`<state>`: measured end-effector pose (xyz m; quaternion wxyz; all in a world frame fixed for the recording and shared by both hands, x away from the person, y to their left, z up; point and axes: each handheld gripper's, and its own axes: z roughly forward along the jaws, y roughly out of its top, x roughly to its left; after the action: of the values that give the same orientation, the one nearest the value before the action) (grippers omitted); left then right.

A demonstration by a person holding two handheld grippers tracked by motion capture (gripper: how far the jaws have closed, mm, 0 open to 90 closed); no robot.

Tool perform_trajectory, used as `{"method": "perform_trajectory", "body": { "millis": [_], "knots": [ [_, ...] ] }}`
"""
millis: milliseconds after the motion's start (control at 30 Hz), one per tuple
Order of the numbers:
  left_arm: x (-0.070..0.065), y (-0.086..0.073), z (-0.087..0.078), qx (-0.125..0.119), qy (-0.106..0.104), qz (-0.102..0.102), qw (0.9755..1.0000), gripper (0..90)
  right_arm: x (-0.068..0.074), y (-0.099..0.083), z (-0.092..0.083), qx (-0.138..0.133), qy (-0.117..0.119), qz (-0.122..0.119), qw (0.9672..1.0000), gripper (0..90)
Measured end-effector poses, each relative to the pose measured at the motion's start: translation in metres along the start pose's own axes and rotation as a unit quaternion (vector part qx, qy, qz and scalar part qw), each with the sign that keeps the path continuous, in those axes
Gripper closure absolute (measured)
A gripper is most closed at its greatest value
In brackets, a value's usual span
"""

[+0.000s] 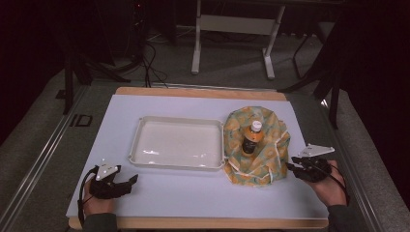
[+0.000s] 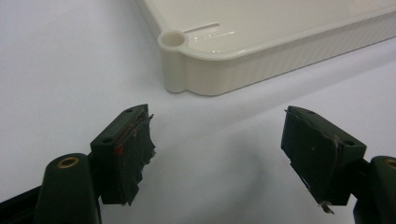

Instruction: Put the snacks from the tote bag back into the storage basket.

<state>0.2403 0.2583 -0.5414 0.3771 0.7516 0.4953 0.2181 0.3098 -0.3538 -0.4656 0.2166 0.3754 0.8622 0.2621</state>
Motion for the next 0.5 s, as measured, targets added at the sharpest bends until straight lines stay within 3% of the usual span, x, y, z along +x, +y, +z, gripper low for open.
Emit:
{"method": "perform_trajectory", "body": {
  "millis": [500],
  "knots": [
    [0.0,0.0,0.0,0.001,-0.004,0.002,1.0,24.7,0.001,0.024,-0.006,0.016,0.01,-0.049,0.9986,64.0]
  ]
}}
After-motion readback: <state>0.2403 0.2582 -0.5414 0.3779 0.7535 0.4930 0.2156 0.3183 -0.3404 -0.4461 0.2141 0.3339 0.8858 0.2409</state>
